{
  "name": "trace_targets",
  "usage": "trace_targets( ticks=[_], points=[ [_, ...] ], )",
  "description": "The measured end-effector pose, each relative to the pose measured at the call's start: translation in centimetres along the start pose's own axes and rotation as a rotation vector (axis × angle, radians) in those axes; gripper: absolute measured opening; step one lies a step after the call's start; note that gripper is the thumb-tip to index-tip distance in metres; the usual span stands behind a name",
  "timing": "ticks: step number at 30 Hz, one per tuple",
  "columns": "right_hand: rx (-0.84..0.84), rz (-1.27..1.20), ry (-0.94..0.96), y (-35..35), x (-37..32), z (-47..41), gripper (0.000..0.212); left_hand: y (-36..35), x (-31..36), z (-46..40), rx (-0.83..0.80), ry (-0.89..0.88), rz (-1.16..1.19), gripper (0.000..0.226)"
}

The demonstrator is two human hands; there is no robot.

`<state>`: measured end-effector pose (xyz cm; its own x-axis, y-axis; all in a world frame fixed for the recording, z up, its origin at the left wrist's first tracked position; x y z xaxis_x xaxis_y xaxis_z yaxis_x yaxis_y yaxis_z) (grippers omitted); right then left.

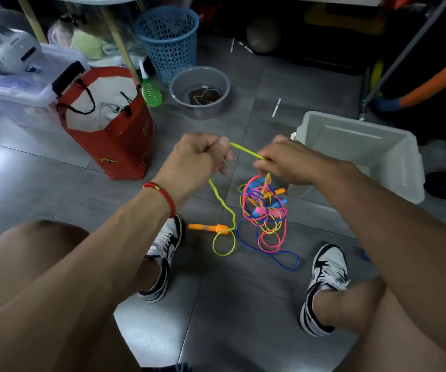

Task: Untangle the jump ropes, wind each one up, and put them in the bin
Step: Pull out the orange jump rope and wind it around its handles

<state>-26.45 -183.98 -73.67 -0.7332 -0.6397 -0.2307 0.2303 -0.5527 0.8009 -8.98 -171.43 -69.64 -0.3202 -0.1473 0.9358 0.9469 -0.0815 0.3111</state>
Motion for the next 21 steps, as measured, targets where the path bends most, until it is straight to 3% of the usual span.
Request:
trace_targets(
  ticks=[4, 6, 9, 11, 12, 15, 19, 21],
  points=[
    [-0.279, 0.032, -0.274, -4.2, 6.6, -1.1, 0.018, 1.9, 0.6, 0.9, 0.175, -0.079, 0.142, 0.032],
    [-0.159, -0.026, -0.286, -4.0, 7.4, -1.3, 0.021, 3.0, -0.1, 1.2, 0.171, 0.061, 0.013, 0.032],
    [0.104, -0.034, -0.258, -0.9, 4.3, 0.4, 0.023, 4.0, -2.5, 1.5, -0.08, 0.449, -0.372, 0.021],
    [0.213, -0.022, -0.206, 0.5, 3.2, 0.9, 0.024, 3.5, -3.8, 1.8, -0.251, 0.601, -0.556, 0.01],
    [0.24, -0.05, -0.177, 1.0, 2.7, 1.2, 0.024, 3.0, -4.3, 1.8, -0.296, 0.636, -0.611, 0.018],
    [0.315, -0.085, -0.069, 2.1, 1.2, 1.9, 0.021, 1.2, -4.6, 1.1, -0.322, 0.594, -0.647, 0.049],
    [0.318, 0.01, 0.046, 2.5, -0.9, 2.4, 0.029, -2.4, -3.6, -0.6, -0.307, 0.346, -0.215, 0.087],
    [0.317, 0.07, 0.085, 2.2, -1.7, 2.5, 0.03, -3.9, -2.9, -1.1, -0.329, 0.244, -0.095, 0.083]
  ],
)
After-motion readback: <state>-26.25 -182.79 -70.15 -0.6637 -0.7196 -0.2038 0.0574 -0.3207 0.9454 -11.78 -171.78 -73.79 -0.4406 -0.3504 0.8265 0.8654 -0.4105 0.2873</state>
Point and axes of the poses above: each hand's wrist, its own z-axis away from the middle knuckle, its own y-axis out of the back of the hand, x = y × z, the point moved 2 cm from there along -z, towards the middle knuckle, and after that the axes turned 15 degrees about -x, right-handed, at the moved point
